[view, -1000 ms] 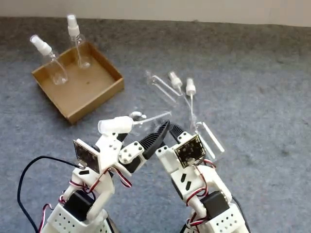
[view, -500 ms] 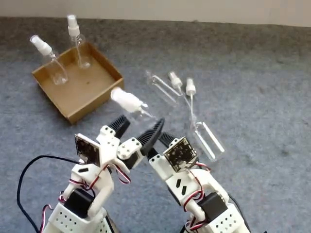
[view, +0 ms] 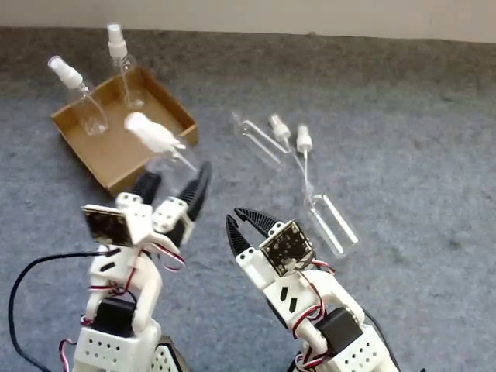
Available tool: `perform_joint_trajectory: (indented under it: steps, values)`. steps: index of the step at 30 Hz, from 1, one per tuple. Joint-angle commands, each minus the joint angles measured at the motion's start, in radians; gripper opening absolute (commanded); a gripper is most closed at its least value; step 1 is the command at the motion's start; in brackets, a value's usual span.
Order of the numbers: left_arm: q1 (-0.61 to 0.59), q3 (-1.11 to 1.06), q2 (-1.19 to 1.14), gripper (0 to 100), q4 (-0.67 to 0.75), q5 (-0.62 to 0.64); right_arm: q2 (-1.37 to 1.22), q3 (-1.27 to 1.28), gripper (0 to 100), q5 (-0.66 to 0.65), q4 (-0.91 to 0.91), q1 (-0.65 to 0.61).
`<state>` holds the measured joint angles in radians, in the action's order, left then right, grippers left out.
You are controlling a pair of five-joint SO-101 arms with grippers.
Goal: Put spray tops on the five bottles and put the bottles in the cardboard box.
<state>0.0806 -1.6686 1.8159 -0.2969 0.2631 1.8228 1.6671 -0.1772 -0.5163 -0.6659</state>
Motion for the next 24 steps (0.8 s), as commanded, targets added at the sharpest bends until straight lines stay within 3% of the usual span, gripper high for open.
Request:
perform_joint_trajectory:
  steps: [1,8,12,19,24]
  values:
    - [-0.128,0.064,0.005,14,-0.008,-0.032,0.007,0.148,4.1,-0.012,-0.002,-0.007]
    - [-0.177,0.133,0.002,14,-0.008,-0.241,0.007,0.148,4.1,-0.012,-0.002,-0.007]
    - [-0.179,0.197,-0.044,14,-0.008,-0.269,0.005,0.148,4.1,-0.012,-0.002,-0.007]
    - [-0.179,0.441,-0.466,14,0.003,-0.264,0.008,0.148,4.1,-0.012,-0.030,-0.007]
    - [-0.180,0.526,-0.763,14,0.206,-0.269,0.010,0.148,4.1,-0.012,-0.035,-0.007]
